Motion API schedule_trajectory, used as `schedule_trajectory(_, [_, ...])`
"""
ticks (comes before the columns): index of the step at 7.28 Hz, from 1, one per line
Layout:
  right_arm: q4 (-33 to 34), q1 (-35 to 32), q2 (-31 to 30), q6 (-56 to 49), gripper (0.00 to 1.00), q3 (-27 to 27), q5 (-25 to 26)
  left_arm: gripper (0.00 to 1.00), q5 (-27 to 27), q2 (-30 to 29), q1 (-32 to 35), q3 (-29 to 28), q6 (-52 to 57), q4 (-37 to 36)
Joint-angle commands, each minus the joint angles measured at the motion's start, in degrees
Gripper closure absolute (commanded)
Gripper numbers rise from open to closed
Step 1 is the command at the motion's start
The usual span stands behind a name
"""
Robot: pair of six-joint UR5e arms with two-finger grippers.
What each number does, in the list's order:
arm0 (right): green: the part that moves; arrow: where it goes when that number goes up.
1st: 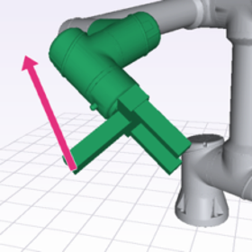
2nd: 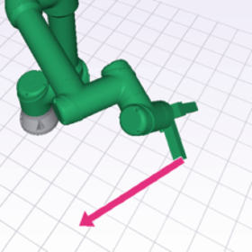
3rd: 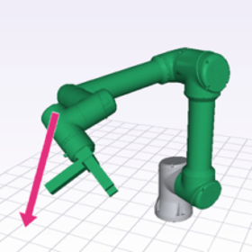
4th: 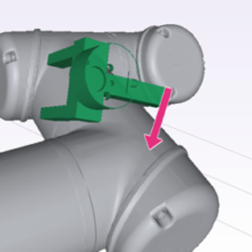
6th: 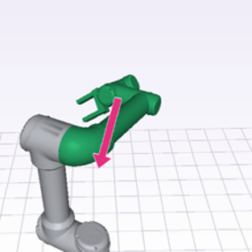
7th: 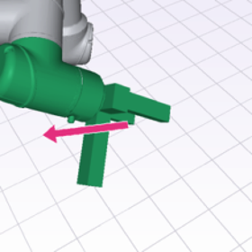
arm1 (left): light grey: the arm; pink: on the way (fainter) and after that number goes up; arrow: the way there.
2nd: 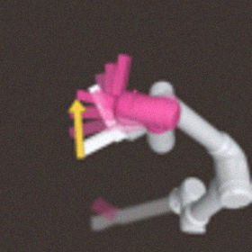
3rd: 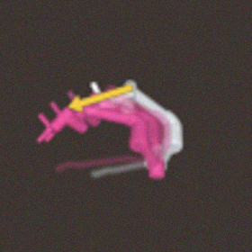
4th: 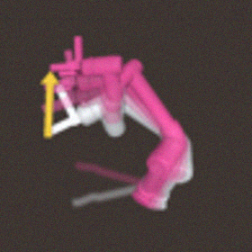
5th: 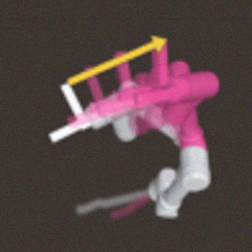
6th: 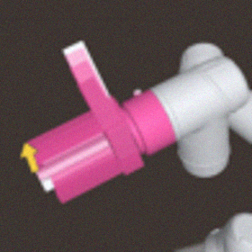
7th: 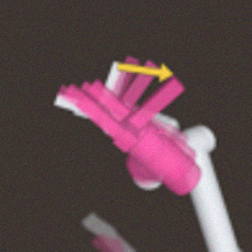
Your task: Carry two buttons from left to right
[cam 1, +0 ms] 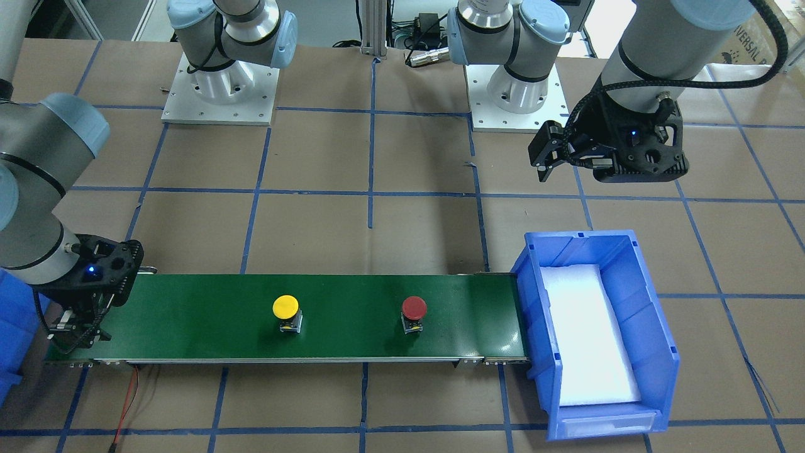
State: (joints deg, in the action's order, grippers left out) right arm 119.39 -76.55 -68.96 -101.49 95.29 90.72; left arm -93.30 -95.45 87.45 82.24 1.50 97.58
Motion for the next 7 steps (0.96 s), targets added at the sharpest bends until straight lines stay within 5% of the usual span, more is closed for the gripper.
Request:
schedule_trajectory(1, [0.05, 0.00, -0.13, 0.15, 0.02, -0.02, 0.07, 0.00, -0.04, 0.09, 0.00, 0.03, -0.01, -0.02])
schedule_trajectory(7, [-0.03, 0.00, 0.14, 0.06, 0.02, 0.07, -0.01, 0.00, -0.04, -0.08, 0.00, 0.03, -0.10, -0.55])
